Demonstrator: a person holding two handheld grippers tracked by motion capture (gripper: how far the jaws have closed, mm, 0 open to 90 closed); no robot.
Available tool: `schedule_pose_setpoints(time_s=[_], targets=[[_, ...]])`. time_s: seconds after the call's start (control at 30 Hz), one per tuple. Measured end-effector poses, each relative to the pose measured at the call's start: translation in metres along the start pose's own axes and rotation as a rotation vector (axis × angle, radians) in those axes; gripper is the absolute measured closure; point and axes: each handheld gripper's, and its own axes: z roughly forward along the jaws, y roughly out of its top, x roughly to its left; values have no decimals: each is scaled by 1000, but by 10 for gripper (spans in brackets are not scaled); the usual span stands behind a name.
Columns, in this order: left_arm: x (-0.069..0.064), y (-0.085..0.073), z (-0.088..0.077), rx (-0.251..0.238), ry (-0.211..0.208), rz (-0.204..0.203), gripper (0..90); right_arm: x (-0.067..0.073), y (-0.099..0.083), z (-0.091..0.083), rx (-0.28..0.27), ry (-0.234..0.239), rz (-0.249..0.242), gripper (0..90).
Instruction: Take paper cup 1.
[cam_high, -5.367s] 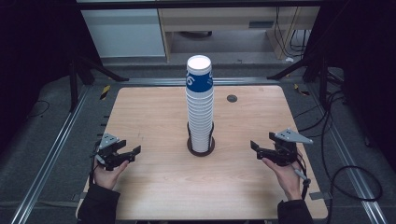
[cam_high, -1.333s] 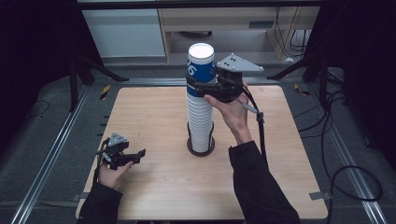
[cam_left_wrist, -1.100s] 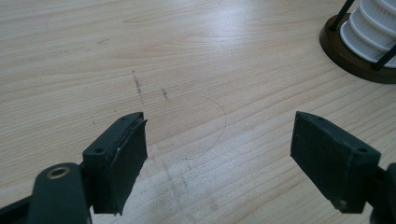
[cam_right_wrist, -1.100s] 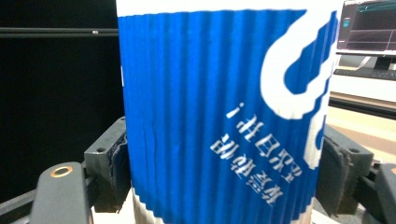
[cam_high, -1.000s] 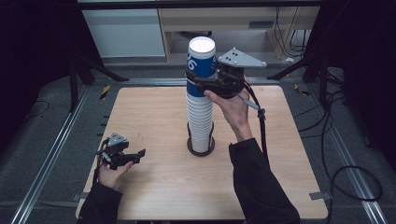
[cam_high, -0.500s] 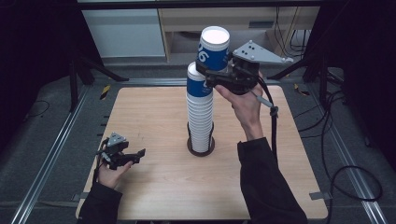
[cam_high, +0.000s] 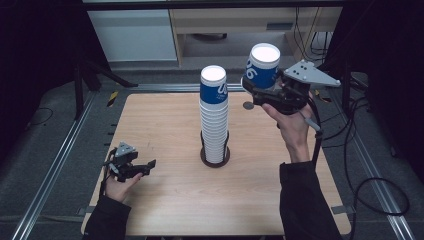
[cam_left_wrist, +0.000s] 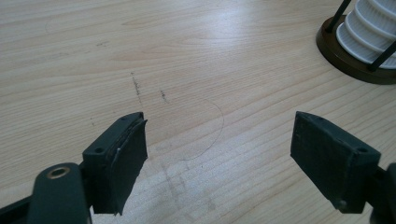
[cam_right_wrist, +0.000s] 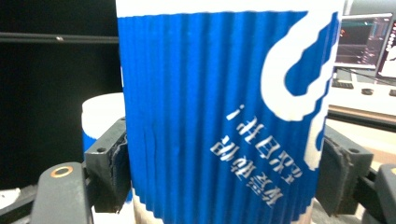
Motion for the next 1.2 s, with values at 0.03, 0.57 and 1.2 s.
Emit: schedule_pose_setpoints(time_s=[0.03,0.57,1.2], targets=[[0,0,0,-1,-1,-1,180,-2,-3,-2,9,-1,3,209],[-5,3,-3,-12,-13,10,181,-17,-51,-25,98,0,20,209],[-11,6,-5,-10,-47,35,184,-24,-122,-51,240,32,27,209]])
